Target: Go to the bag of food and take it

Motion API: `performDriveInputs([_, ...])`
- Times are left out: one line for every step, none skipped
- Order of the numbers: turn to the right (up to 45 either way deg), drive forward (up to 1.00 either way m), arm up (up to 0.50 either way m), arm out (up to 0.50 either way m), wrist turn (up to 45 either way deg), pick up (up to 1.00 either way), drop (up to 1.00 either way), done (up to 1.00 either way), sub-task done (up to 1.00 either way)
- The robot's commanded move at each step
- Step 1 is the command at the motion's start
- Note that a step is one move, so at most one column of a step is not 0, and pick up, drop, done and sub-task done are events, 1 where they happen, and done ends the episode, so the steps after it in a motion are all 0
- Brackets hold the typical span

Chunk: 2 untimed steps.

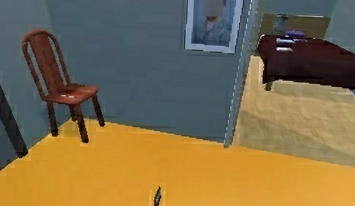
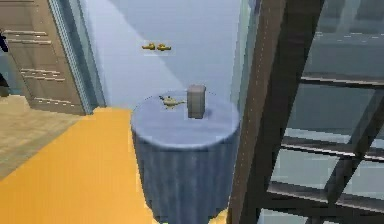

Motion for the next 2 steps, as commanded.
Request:
performDriveInputs([12.0, 0.00, 0.00, 0.00, 0.0, 0.00, 0.00, 0.00, 0.00])
performDriveInputs([0.0, 0.90, 0.00, 0.00, 0.0, 0.00, 0.00, 0.00, 0.00])
